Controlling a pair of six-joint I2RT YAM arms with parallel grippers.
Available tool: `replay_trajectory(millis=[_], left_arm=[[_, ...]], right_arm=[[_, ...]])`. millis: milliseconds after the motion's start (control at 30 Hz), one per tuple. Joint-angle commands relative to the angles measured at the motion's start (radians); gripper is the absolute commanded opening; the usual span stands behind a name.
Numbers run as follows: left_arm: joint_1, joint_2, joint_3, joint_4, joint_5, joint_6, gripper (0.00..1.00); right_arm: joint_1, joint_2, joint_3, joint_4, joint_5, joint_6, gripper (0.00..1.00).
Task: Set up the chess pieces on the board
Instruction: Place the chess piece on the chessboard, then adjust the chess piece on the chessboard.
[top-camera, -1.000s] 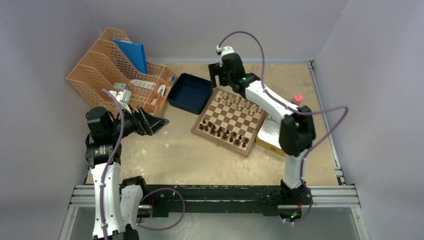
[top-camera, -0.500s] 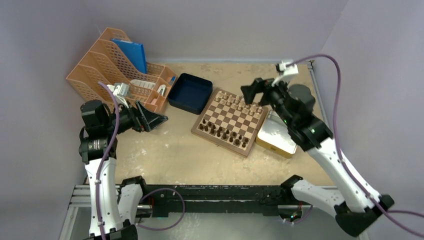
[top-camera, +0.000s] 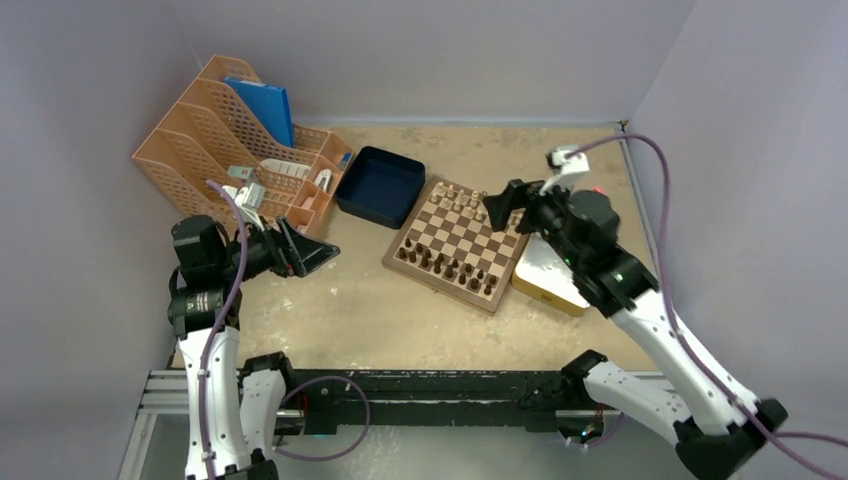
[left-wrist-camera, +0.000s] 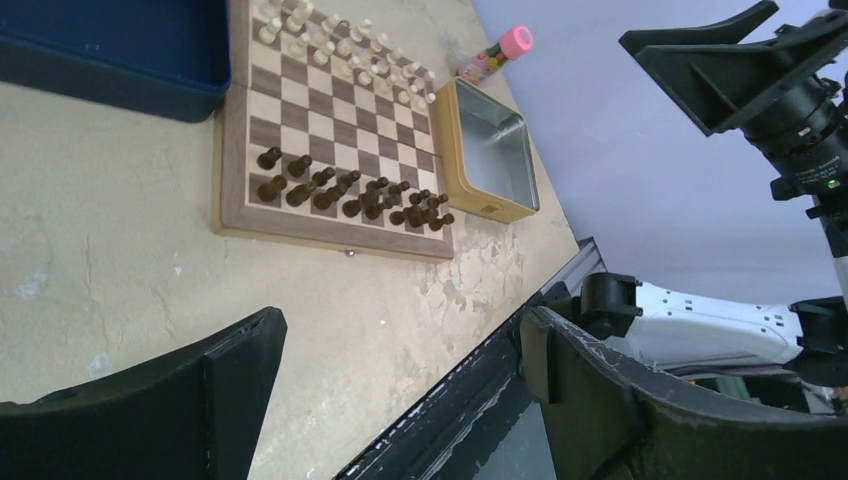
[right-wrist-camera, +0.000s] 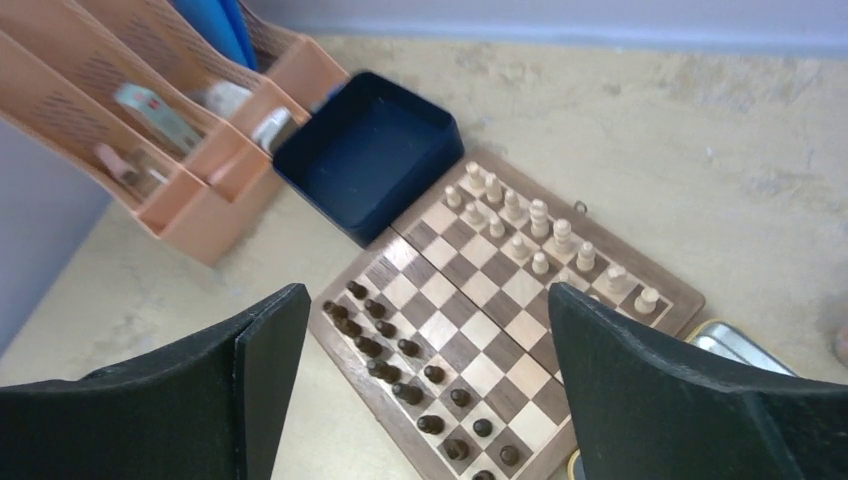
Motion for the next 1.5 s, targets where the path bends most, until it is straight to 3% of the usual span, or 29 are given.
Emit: replay_trajectory(millis=[0,100,233,367,567,967,1467], left_arm=[[-0.003,0.036,-0.052,0.069,-0.071,-0.033,0.89],[-0.003,0.089,-0.056,0.051,-0.148,-0.069,0.89],[-0.018,0.156,-0.099,0.115,-0.096,-0.096,0.89],[-0.127,0.215,-0.092,0.141,-0.170,-0.068,0.89],[-0.313,0.300,-0.033,0.161,-0.241,-0.012,0.89],[-0.318,0.270,-0.118,0.232,-0.191,0.077,0.89],[-0.318,0.281,-0.115,0.224,-0.195,0.084,0.89]], right_arm=[[-0.001,0.199,0.074,0.060,0.041,-0.037,0.85],[-0.001,0.342,0.126,0.097,0.090,-0.059,0.72],[-0.002,0.557,0.219,0.124,0.116,-0.096,0.54],[-0.002,0.744,0.340,0.104,0.122,-0.126,0.41],[-0.002,0.958,0.487,0.095,0.112,-0.163,0.34],[-0.014,1.177,0.650,0.046,0.134,-0.192,0.33],[-0.021,1.220,0.655,0.069,0.156,-0.207,0.22]])
